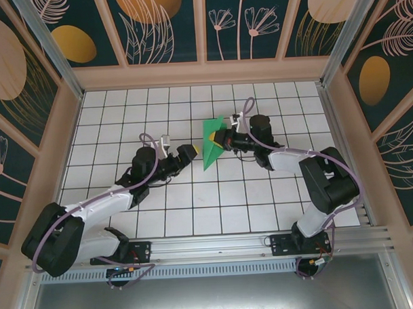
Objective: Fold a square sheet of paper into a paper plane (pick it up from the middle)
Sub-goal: Turn over the paper at the center of the table.
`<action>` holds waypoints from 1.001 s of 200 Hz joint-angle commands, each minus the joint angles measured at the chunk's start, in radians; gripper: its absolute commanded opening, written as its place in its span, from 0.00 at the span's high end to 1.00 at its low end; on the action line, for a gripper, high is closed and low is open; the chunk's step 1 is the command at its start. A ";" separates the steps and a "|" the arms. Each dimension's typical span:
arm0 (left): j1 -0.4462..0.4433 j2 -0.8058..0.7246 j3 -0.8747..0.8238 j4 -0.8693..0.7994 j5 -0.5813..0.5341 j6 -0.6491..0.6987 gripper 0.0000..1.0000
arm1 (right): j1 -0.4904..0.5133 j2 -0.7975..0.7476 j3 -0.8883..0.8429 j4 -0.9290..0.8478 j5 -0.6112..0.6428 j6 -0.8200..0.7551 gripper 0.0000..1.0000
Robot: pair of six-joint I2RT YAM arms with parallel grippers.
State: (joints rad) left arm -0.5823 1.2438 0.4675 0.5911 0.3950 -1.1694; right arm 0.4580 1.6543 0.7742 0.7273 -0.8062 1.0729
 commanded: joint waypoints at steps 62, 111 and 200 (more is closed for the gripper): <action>0.004 0.163 0.002 0.428 0.148 -0.210 0.23 | 0.025 0.026 -0.001 0.315 -0.108 0.260 0.99; 0.005 0.200 0.001 0.510 0.135 -0.234 0.57 | 0.036 0.040 -0.009 0.308 -0.111 0.259 0.99; 0.004 0.147 0.058 0.181 0.092 -0.027 0.93 | 0.019 -0.025 0.031 -0.084 -0.070 0.016 0.65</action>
State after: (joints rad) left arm -0.5823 1.4368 0.4747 0.9524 0.5156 -1.3281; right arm 0.4896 1.6852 0.7734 0.8822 -0.8974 1.2713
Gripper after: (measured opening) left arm 0.085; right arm 0.236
